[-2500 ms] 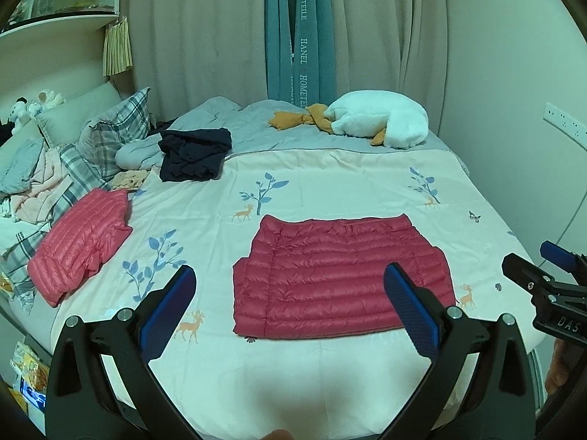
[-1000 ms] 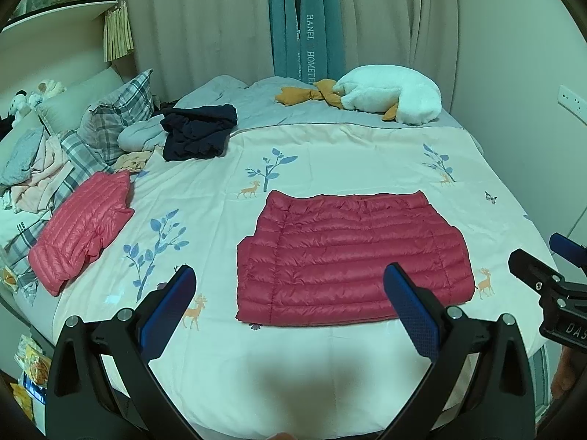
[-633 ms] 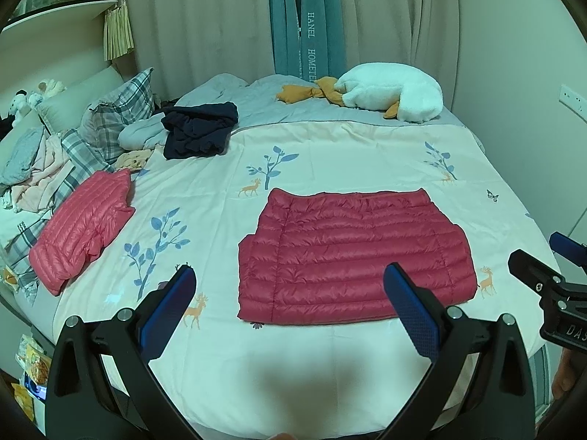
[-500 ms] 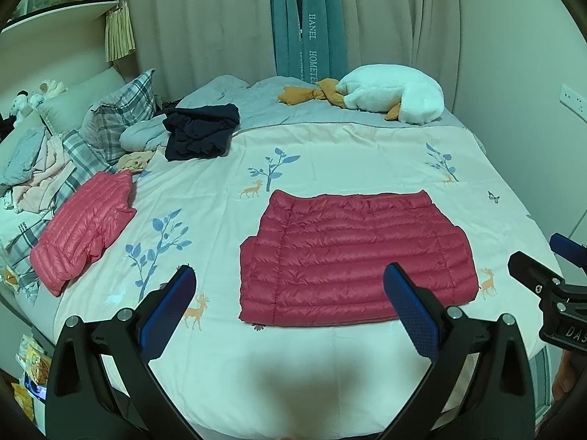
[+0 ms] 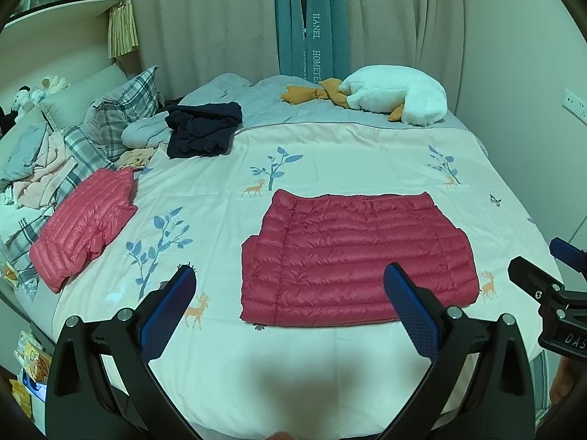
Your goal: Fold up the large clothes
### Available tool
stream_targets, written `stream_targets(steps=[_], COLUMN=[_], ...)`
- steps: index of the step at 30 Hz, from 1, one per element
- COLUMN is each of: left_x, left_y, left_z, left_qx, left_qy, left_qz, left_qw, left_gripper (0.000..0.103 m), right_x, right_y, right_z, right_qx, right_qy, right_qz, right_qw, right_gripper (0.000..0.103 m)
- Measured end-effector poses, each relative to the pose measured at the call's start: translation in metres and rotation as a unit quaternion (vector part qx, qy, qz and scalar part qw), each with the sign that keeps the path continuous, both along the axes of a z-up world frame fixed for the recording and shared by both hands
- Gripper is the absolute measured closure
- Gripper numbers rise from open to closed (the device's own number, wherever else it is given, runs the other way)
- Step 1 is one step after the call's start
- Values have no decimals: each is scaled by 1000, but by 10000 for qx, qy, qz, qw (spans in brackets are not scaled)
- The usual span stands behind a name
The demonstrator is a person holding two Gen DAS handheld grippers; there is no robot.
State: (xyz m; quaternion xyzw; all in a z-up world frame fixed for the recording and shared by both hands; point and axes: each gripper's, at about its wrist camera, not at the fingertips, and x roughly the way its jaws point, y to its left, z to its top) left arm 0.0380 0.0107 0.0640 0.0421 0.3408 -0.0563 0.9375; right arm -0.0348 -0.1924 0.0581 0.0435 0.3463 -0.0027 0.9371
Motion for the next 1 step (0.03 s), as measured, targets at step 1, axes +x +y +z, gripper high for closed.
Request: stream_targets(steps=[1], left_x=[0], left_y=[0], left_z=[0], left_qx=[-7], left_qy=[3], left_qz=[7], left_qw=[10000], left_gripper=[1], right_x=[0], right_y=[0], right_z=[0], right_qx=[1], right_qy=[2], right_qz=[3], right_qw=[10000], right_gripper=[2])
